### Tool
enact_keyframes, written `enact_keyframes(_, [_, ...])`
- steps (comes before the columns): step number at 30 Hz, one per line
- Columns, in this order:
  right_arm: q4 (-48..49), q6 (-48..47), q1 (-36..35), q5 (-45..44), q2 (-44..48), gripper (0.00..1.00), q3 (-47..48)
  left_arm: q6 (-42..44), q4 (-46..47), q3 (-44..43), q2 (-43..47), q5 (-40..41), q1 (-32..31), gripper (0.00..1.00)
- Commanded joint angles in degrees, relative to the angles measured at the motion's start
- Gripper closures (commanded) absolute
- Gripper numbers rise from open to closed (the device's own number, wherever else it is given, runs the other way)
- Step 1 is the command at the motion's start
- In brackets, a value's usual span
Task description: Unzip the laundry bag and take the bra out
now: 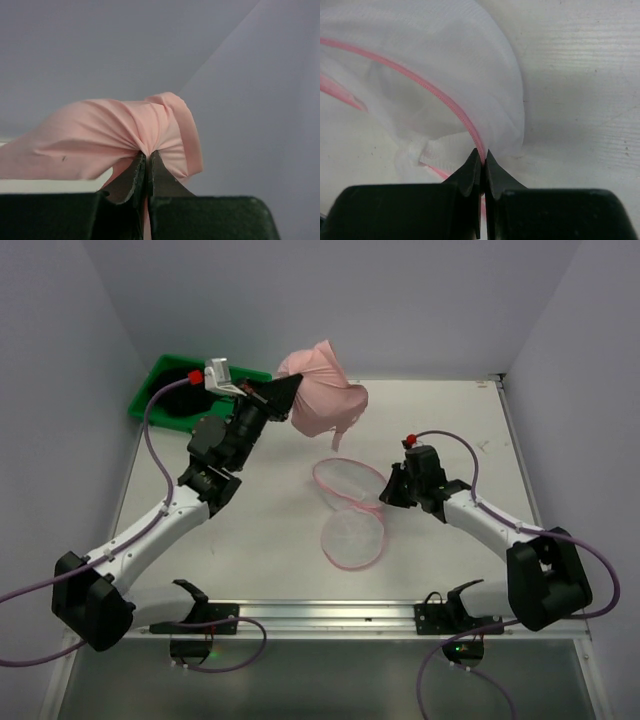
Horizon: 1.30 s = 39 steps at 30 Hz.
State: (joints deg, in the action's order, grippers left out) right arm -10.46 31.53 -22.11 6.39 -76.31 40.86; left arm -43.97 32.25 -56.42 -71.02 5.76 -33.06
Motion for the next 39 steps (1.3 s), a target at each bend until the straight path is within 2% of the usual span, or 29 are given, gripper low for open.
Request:
enact_keyframes(1, [-1.6, 0.9, -0.1, -2.3, 0.3, 1.00, 1.2, 3.2, 1.4, -3.3, 2.8, 0.6, 0.0, 1.00])
enact_keyframes(7, [-3.5, 0.0, -0.1, -4.7, 2.0, 1.00, 1.7, 11.2, -13.2, -14.2, -0.7, 3.3, 4.9, 1.00])
enact_keyframes(10, [-4.0, 0.0, 0.0, -5.7, 2.2, 1.00, 1.7, 15.9, -17.1, -18.8, -3.0, 5.7, 7.0, 1.00])
enact_keyframes(15, [-4.0, 0.0, 0.0, -5.6, 1.6, 0.99, 1.9, 19.2, -20.8, -23.5, -6.8, 6.6, 11.2, 1.00])
enact_keyframes(28, [-4.1, -2.2, 0.0, -4.5, 1.7, 0.96, 2.8, 19.8, -17.1, -26.4, -19.7, 5.6, 21.6, 1.00])
enact_keyframes(39, [-4.2, -2.2, 0.0, -3.5, 1.0, 0.96, 3.0, 19.4, -17.0, -32.3, -30.5, 4.3, 29.4, 1.00])
